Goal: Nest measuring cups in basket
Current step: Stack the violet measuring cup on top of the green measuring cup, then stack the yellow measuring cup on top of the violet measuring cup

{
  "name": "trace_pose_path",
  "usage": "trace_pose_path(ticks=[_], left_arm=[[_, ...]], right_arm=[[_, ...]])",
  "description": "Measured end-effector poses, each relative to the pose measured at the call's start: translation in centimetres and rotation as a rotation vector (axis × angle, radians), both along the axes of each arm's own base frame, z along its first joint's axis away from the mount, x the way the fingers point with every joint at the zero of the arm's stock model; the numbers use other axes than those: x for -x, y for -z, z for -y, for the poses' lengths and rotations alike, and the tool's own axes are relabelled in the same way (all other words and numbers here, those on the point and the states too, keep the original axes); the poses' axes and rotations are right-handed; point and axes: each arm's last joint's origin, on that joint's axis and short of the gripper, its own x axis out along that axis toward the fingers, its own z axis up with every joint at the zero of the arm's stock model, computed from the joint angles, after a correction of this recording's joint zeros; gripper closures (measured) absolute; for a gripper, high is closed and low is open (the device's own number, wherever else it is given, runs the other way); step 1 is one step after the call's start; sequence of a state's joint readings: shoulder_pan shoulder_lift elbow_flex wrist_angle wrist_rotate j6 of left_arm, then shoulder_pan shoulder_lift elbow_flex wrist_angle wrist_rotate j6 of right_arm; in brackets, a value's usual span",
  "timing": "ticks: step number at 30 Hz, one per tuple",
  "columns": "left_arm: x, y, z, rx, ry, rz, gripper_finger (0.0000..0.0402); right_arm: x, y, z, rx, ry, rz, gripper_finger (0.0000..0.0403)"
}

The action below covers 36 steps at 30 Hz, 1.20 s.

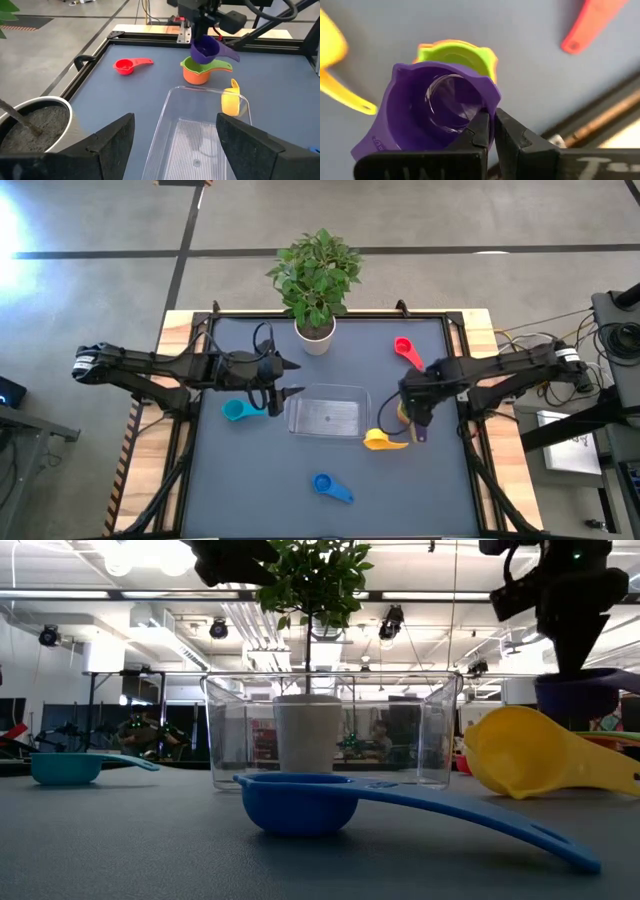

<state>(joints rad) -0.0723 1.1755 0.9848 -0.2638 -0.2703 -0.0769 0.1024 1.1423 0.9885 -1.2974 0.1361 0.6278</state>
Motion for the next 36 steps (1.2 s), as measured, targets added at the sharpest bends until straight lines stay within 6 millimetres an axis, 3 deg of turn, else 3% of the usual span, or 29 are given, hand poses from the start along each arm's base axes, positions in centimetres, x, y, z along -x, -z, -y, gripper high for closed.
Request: trace_pose_path(ticks=[11,20,25,30,36], left_arm=[[0.0,0.0,0.0,-0.005,0.002,-0.001,0.0139],[0.0,0.0,0.0,-0.006,0.003,0.0,0.0139],[0.0,0.0,0.0,-0.006,0.003,0.0,0.0139],[0.0,0.0,0.0,-0.005,0.003,0.0,0.0139],[0.0,0.0,0.0,-0.005,0.003,0.0,0.0139]], right_arm=[[-0.1,1.7,0.1,0.022,-0.046,0.005,0.0383],[-0.1,1.6,0.3,0.066,-0.08,0.002,0.0323],[-0.8,0.3,0.2,0.064,-0.056,0.077,0.0283],[-2.6,0.1,-1.8,0.027,-0.148,0.266,0.0261],[-4.7,2.3,-4.2,0.008,-0.2,0.264,0.0255]])
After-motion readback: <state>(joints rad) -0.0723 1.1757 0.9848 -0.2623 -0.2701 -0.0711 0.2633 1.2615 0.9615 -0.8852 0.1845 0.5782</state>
